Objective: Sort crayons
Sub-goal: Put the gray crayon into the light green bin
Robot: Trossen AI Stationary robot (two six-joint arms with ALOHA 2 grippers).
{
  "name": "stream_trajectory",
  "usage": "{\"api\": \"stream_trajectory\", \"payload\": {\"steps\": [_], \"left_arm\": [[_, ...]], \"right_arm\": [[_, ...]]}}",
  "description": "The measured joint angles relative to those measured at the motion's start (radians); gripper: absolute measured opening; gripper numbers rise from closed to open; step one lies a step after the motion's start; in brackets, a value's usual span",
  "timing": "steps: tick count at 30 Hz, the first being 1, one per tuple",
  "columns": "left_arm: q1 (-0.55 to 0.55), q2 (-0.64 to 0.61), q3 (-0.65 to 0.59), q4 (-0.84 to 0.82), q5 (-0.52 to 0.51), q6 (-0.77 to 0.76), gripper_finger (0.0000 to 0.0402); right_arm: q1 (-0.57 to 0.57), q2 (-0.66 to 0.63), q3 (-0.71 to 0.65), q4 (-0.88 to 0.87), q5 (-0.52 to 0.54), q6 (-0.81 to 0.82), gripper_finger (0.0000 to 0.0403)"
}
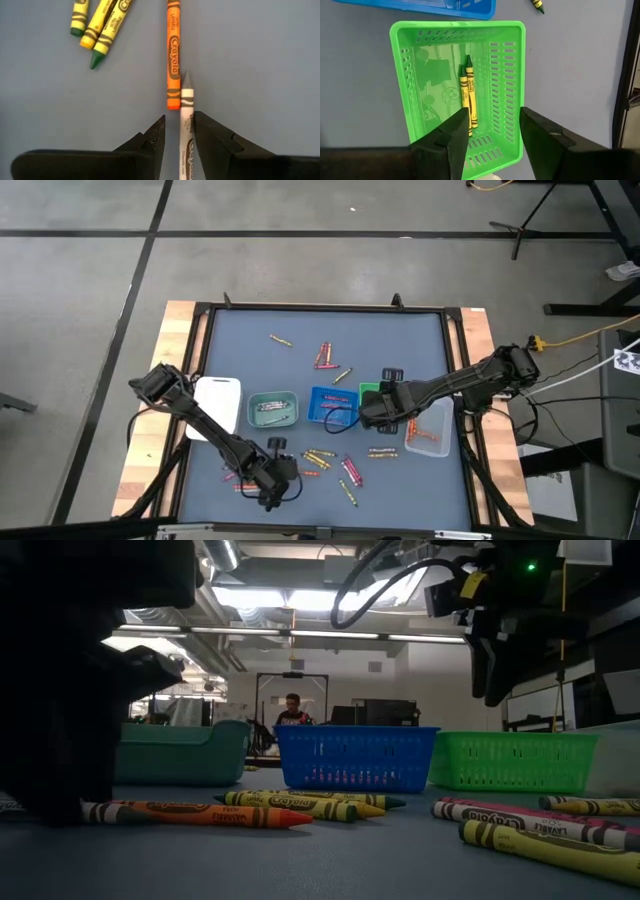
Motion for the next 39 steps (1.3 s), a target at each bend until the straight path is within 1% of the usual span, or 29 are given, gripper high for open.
{"api": "stream_trajectory", "payload": {"steps": [4,8,12,17,20,28,32,35,39], "left_arm": [[0.009,0.008,0.003,-0.009,0.026,-0.003,0.0091],[0.009,0.009,0.002,-0.009,0.023,-0.003,0.0091],[0.009,0.009,0.002,-0.009,0.022,0.000,0.0091],[0.009,0.010,0.002,-0.009,0.021,0.000,0.0090],[0.009,0.010,0.002,-0.009,0.025,0.001,0.0075],[0.009,0.010,0.001,-0.012,0.028,0.002,0.0009],[0.009,0.008,0.000,-0.011,0.028,0.004,0.0007],[0.009,-0.001,-0.001,-0.011,0.029,0.005,0.0009],[0.010,-0.023,-0.003,-0.014,0.033,0.005,0.0005]], "right_arm": [[0.001,0.000,0.001,-0.008,-0.010,0.000,0.0172],[0.020,-0.010,0.001,-0.046,-0.009,0.000,0.0172],[0.071,-0.047,0.001,-0.084,-0.008,0.000,0.0172],[0.143,-0.099,0.001,-0.089,0.010,0.006,0.0172],[0.176,-0.126,0.001,-0.089,0.011,0.006,0.0172],[0.231,-0.189,0.001,-0.113,0.018,0.008,0.0172],[0.231,-0.200,0.001,-0.111,0.053,0.008,0.0172],[0.229,-0.199,0.000,-0.100,0.050,0.008,0.0172],[0.229,-0.195,0.000,-0.040,0.043,0.008,0.0172]]}}
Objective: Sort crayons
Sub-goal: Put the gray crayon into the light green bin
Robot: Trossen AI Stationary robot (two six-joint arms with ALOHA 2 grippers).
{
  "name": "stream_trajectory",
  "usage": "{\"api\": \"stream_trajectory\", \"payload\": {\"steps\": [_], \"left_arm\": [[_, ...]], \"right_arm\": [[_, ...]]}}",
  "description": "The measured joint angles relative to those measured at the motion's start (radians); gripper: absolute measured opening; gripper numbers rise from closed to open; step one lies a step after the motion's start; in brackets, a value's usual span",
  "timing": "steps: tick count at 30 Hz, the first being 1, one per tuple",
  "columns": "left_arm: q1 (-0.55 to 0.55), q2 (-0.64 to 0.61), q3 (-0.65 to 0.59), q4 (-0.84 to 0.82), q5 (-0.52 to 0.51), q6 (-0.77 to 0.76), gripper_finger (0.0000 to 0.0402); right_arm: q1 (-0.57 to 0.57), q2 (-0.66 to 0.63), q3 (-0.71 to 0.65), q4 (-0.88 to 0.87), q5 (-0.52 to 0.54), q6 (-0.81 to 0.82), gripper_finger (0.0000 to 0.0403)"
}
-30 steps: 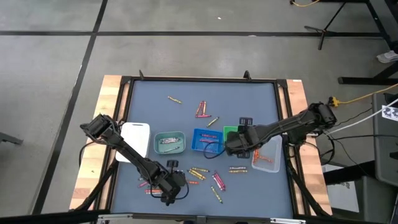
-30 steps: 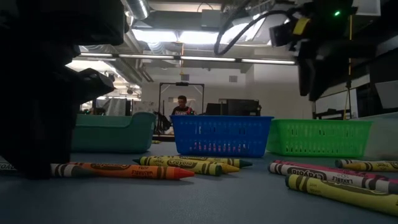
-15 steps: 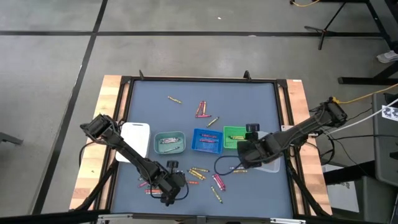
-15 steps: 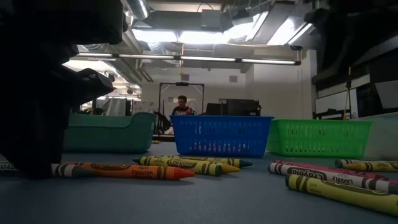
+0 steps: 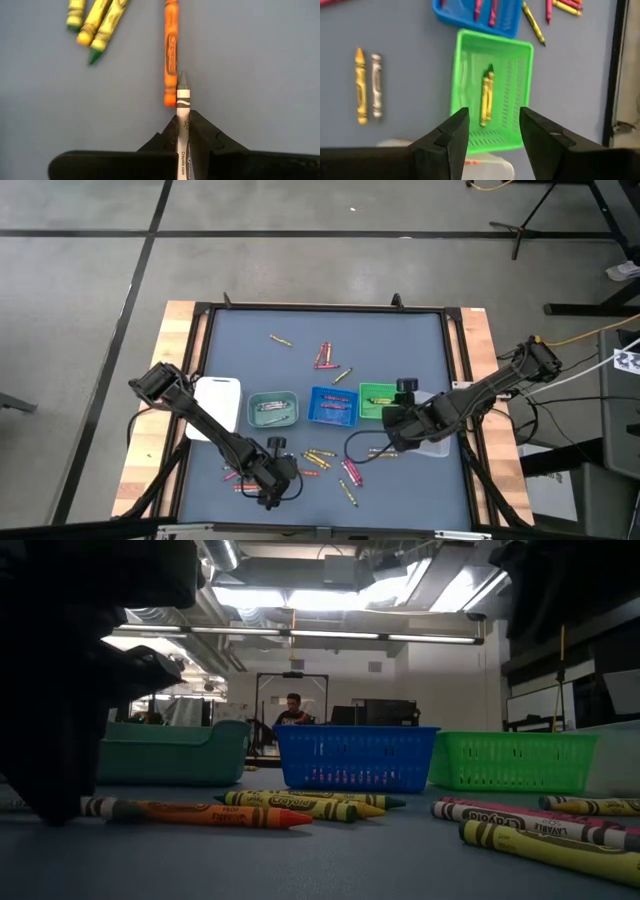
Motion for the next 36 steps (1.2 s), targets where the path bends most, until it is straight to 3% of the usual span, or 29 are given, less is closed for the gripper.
{"api": "stream_trajectory", "payload": {"steps": [11,19,27,36], "left_arm": [[0.000,-0.122,0.000,-0.006,-0.013,-0.001,0.0005],[0.010,-0.176,0.002,-0.012,-0.120,0.001,0.0006],[0.075,-0.180,0.002,-0.027,-0.170,0.073,0.0006],[0.178,-0.180,0.002,-0.038,-0.173,0.205,0.0006]], "right_arm": [[0.001,0.000,-0.001,0.171,-0.154,-0.007,0.0172],[0.001,0.000,-0.001,0.351,-0.276,-0.008,0.0172],[0.001,0.007,-0.001,0.518,-0.302,0.004,0.0172],[0.001,0.006,-0.001,0.558,-0.303,0.094,0.0172]]}}
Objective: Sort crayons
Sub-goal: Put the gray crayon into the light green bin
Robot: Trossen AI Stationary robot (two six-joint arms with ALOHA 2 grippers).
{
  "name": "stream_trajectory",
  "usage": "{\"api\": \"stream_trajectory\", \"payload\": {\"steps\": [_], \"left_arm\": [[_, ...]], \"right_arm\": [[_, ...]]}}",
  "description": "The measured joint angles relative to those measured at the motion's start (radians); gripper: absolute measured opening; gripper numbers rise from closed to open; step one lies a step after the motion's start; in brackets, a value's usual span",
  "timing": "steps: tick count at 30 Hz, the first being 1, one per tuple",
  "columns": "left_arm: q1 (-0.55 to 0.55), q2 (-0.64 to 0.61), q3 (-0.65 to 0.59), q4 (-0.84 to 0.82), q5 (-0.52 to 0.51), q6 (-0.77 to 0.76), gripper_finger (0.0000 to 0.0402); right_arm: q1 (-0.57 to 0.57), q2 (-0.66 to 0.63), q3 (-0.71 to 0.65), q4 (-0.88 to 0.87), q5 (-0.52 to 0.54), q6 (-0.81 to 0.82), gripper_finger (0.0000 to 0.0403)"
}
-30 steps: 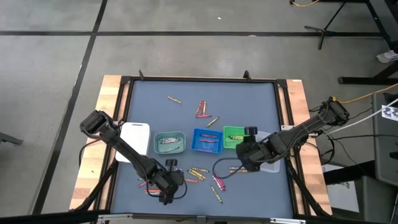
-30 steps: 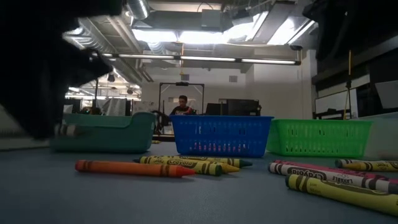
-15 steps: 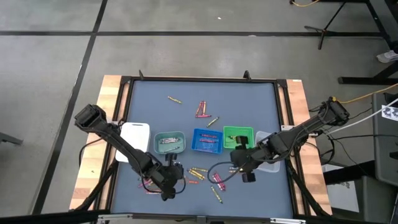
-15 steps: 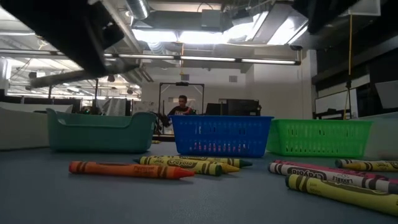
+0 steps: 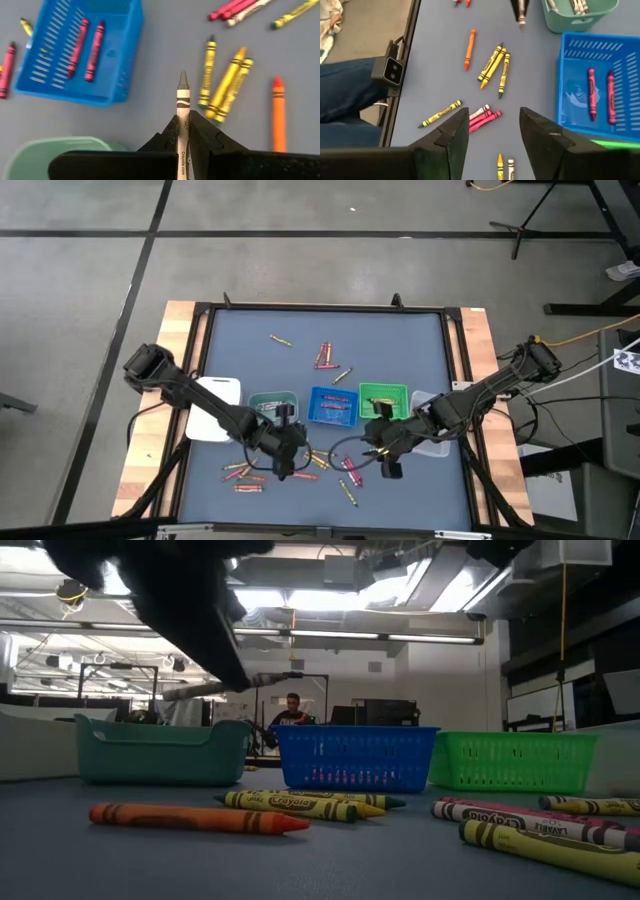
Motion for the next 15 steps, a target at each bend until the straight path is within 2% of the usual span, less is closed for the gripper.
{"api": "stream_trajectory", "payload": {"steps": [6,15], "left_arm": [[0.049,-0.009,0.001,-0.073,-0.056,0.057,0.0006],[0.081,-0.044,0.002,-0.270,-0.095,0.058,0.0006]], "right_arm": [[0.019,0.001,0.000,-0.001,0.008,0.058,0.0172],[0.090,0.087,0.000,0.009,0.096,0.117,0.0172]]}}
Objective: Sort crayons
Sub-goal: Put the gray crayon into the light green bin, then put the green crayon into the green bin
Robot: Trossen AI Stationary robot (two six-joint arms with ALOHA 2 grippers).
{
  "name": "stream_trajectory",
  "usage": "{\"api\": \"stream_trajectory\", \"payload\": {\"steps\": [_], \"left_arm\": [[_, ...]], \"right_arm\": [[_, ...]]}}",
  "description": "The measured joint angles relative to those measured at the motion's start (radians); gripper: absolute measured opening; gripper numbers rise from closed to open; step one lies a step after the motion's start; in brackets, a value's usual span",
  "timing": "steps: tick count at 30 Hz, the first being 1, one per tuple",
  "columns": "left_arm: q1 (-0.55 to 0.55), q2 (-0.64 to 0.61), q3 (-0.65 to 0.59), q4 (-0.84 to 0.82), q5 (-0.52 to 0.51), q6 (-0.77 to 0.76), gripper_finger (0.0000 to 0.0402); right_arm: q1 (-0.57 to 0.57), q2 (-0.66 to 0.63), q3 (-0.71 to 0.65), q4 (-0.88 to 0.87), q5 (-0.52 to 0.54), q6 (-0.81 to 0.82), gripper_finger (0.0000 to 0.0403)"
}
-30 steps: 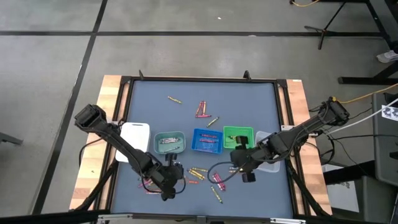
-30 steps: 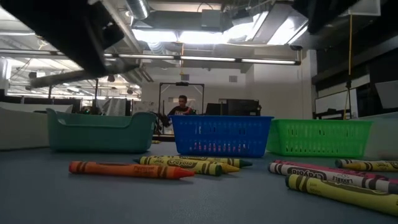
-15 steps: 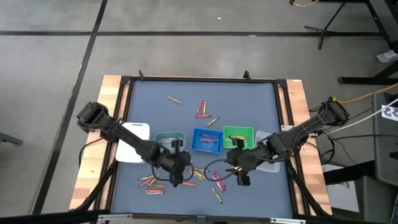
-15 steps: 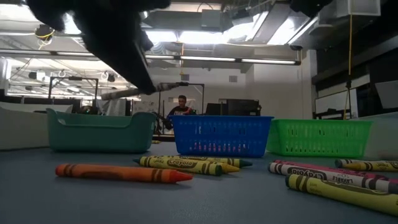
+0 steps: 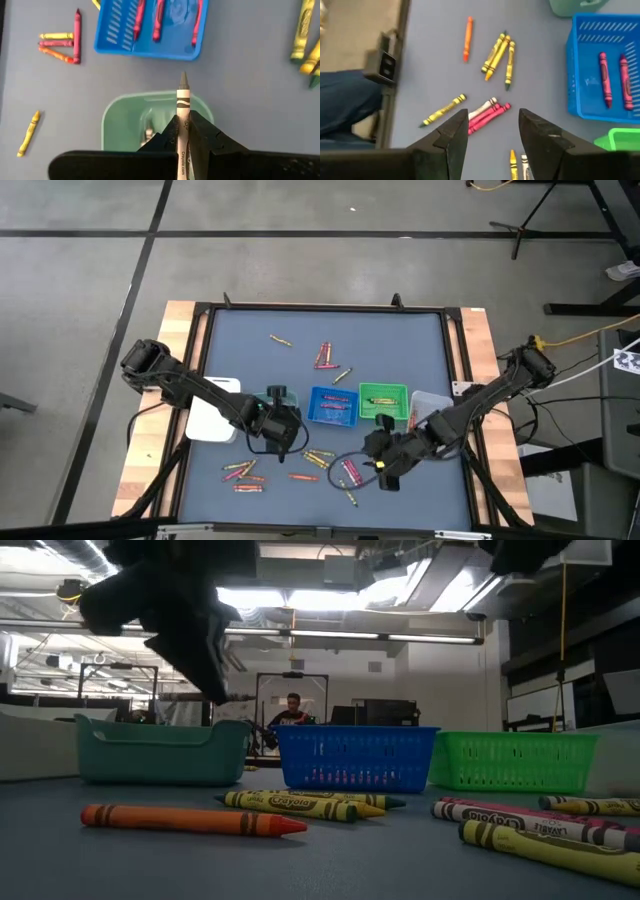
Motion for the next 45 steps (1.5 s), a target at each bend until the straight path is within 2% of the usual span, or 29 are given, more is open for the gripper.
{"api": "stream_trajectory", "payload": {"steps": [3,11,16,21,29,34,45], "left_arm": [[0.000,0.000,-0.001,-0.058,0.005,-0.002,0.0006],[0.001,0.001,-0.001,-0.076,0.012,-0.004,0.0008],[0.005,0.002,-0.001,-0.076,0.023,-0.011,0.0030],[0.009,0.002,-0.001,-0.076,0.024,-0.050,0.0066],[0.009,0.002,-0.001,-0.076,0.028,-0.117,0.0106],[0.008,0.002,-0.001,-0.075,0.032,-0.142,0.0115],[0.008,0.003,-0.001,-0.070,0.034,-0.141,0.0107]], "right_arm": [[0.014,0.046,0.000,0.009,0.007,0.004,0.0172],[0.021,0.161,0.000,0.025,0.000,0.004,0.0172],[0.021,0.205,0.000,0.017,0.000,0.003,0.0172],[0.021,0.208,0.000,0.046,0.007,0.029,0.0172],[0.021,0.208,0.000,0.209,0.022,0.076,0.0172],[0.034,0.208,0.000,0.281,0.028,0.107,0.0172],[0.084,0.235,0.000,0.285,0.080,0.334,0.0172]]}}
